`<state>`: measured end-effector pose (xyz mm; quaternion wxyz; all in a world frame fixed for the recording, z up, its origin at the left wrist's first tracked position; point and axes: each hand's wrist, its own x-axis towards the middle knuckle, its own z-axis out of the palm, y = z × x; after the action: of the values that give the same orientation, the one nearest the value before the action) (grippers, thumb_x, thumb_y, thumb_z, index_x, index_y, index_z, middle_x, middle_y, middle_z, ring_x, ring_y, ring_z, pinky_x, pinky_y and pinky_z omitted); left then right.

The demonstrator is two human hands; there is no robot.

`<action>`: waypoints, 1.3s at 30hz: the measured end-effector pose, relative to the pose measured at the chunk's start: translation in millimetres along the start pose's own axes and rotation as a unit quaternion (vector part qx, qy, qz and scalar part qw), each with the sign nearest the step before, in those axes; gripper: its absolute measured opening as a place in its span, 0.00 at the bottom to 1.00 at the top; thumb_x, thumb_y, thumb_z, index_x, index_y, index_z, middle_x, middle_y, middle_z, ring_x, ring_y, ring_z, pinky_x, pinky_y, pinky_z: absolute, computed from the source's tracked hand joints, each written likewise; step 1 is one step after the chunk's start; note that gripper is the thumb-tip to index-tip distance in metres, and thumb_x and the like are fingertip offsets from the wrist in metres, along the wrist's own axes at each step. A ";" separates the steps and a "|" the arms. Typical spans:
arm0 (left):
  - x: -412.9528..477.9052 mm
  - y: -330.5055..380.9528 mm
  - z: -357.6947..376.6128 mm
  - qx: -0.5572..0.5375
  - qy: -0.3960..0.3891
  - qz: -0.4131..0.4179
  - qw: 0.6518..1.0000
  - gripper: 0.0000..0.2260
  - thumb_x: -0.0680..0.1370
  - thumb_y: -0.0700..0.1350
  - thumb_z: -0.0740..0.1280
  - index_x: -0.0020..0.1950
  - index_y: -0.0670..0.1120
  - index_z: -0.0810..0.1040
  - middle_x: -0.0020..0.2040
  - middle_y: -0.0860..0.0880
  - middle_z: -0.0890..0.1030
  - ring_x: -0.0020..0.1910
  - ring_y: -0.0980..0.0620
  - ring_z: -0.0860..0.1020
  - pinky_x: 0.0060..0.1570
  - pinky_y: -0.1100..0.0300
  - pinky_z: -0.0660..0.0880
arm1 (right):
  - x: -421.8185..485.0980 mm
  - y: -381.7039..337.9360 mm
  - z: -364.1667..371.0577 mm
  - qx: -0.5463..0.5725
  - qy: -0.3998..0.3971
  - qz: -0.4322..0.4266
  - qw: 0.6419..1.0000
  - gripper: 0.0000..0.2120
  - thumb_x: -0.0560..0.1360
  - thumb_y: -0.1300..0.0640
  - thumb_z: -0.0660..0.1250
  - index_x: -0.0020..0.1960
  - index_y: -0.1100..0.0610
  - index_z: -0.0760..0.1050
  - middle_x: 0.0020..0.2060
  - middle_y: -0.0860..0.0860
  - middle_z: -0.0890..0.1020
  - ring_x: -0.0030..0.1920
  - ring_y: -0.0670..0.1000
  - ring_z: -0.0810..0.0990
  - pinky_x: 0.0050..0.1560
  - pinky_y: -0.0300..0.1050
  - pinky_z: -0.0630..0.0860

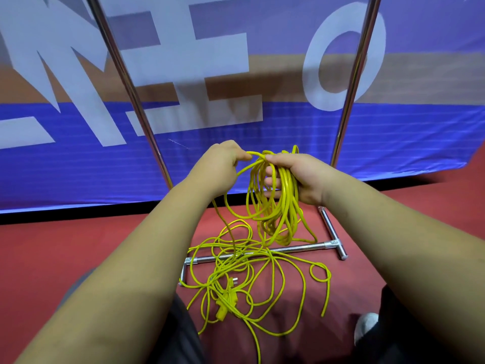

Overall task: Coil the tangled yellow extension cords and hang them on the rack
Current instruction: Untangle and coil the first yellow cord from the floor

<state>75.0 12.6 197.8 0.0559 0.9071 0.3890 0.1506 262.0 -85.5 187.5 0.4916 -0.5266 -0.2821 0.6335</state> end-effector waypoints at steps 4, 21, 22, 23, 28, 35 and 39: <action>-8.4 -1.5 0.5 -0.174 -0.001 -0.060 0.983 0.19 0.78 0.29 0.60 0.51 0.49 0.84 0.49 0.52 0.82 0.46 0.56 0.82 0.46 0.62 0.78 | -1.3 -0.7 3.1 -0.029 0.020 0.006 0.999 0.12 0.80 0.45 0.73 0.48 0.53 0.79 0.31 0.46 0.76 0.27 0.45 0.76 0.37 0.48 0.84; -4.5 -32.5 19.2 -0.064 -0.037 -0.016 0.997 0.07 0.84 0.49 0.65 0.58 0.56 0.82 0.47 0.51 0.82 0.45 0.48 0.80 0.50 0.45 0.79 | -12.6 -10.1 -7.6 -0.040 -0.002 -0.009 0.999 0.12 0.81 0.49 0.72 0.43 0.55 0.79 0.33 0.49 0.80 0.29 0.48 0.77 0.32 0.43 0.78; -2.4 -31.3 18.6 -0.076 -0.019 0.010 0.997 0.09 0.84 0.46 0.66 0.61 0.55 0.83 0.48 0.50 0.82 0.47 0.47 0.80 0.52 0.46 0.78 | -13.0 -10.0 -7.8 -0.051 -0.004 -0.002 0.999 0.12 0.80 0.47 0.72 0.44 0.55 0.79 0.33 0.49 0.80 0.29 0.48 0.77 0.33 0.44 0.78; -0.7 -28.3 16.7 -0.083 -0.006 0.034 0.996 0.10 0.84 0.44 0.66 0.62 0.53 0.84 0.47 0.48 0.81 0.47 0.46 0.80 0.53 0.45 0.78 | -13.3 -8.9 -7.2 -0.063 -0.006 0.005 0.998 0.13 0.80 0.46 0.72 0.45 0.55 0.80 0.33 0.49 0.80 0.29 0.48 0.77 0.34 0.45 0.78; 2.3 -11.4 13.3 -0.109 0.042 0.126 0.985 0.13 0.83 0.46 0.68 0.65 0.59 0.83 0.43 0.50 0.75 0.44 0.48 0.77 0.46 0.50 0.75 | -12.4 -1.0 1.8 -0.087 -0.025 0.011 0.996 0.10 0.81 0.47 0.72 0.51 0.54 0.80 0.37 0.49 0.84 0.27 0.46 0.77 0.30 0.40 0.76; -6.9 -10.6 13.0 -0.310 -0.101 -0.015 0.945 0.23 0.78 0.42 0.67 0.73 0.54 0.74 0.61 0.53 0.80 0.58 0.58 0.80 0.60 0.58 0.79 | -4.7 -3.4 -0.5 -0.029 -0.003 -0.015 0.999 0.14 0.79 0.42 0.73 0.50 0.51 0.76 0.34 0.46 0.76 0.25 0.44 0.70 0.25 0.38 0.69; -6.7 -26.2 22.8 -0.147 -0.114 -0.034 0.982 0.12 0.78 0.41 0.70 0.61 0.50 0.78 0.50 0.53 0.80 0.49 0.52 0.80 0.53 0.55 0.78 | -3.6 -4.5 -0.8 -0.048 -0.014 -0.029 0.998 0.13 0.80 0.42 0.72 0.47 0.50 0.74 0.31 0.45 0.71 0.24 0.44 0.66 0.25 0.38 0.66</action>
<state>59.8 26.3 169.0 0.2377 0.8865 0.3842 0.1000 264.0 -87.3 192.7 0.4801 -0.5319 -0.3346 0.6121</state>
